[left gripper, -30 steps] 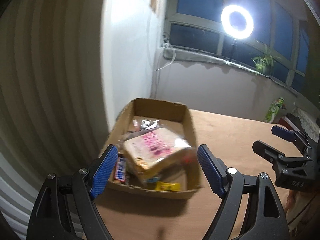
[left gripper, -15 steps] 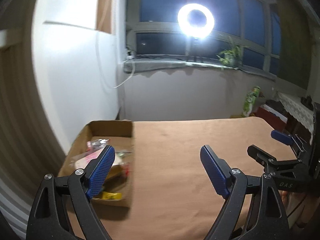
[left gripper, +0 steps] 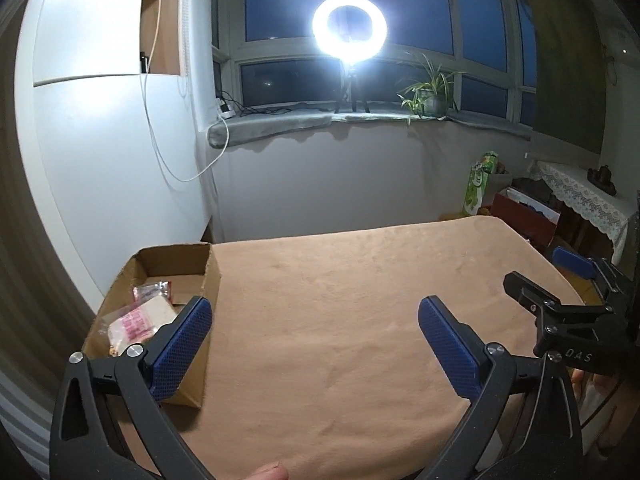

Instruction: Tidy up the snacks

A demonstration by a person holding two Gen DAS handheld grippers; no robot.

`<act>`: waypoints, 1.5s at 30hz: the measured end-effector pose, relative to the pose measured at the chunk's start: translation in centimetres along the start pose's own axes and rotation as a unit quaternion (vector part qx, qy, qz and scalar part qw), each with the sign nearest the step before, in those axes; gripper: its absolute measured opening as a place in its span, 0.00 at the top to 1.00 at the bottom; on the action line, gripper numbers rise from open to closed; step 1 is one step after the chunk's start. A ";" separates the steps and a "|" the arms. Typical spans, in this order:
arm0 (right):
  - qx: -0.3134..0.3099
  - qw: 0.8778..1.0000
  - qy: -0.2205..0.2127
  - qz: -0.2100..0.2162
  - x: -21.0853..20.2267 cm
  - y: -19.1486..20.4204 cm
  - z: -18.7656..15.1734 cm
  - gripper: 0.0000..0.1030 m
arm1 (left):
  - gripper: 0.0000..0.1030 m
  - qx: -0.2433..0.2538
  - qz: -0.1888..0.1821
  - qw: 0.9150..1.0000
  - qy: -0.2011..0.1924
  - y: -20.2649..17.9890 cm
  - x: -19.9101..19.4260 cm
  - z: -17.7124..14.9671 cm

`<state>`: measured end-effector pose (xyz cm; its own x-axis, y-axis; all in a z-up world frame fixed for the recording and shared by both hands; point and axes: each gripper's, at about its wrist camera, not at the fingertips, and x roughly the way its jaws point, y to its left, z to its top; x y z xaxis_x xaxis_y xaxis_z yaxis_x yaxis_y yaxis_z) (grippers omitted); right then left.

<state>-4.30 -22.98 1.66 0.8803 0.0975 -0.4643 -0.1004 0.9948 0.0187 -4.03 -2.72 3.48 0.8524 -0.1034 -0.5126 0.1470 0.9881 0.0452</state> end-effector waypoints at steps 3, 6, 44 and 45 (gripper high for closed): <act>0.001 1.000 -0.002 0.002 -0.3 -0.1 0.0 0.00 | 0.00 -0.002 0.003 1.000 -0.001 0.0 -0.3 -0.2; -0.003 1.000 -0.002 0.003 -0.5 0.4 0.0 0.00 | 0.00 -0.009 0.002 1.000 -0.003 0.3 -0.8 -0.5; -0.020 1.000 0.012 0.001 0.0 1.6 0.1 0.00 | 0.00 -0.031 0.018 0.999 0.034 0.3 -0.9 -2.2; -0.020 1.000 0.012 0.001 0.0 1.5 0.1 0.00 | 0.00 -0.032 0.017 0.999 0.037 0.3 -0.8 -2.2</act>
<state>-4.35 -21.46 1.80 0.8693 0.0974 -0.4846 -0.1201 0.9926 -0.0159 -5.75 -2.08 2.04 0.8163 -0.0624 -0.5742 0.0831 0.9965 0.0099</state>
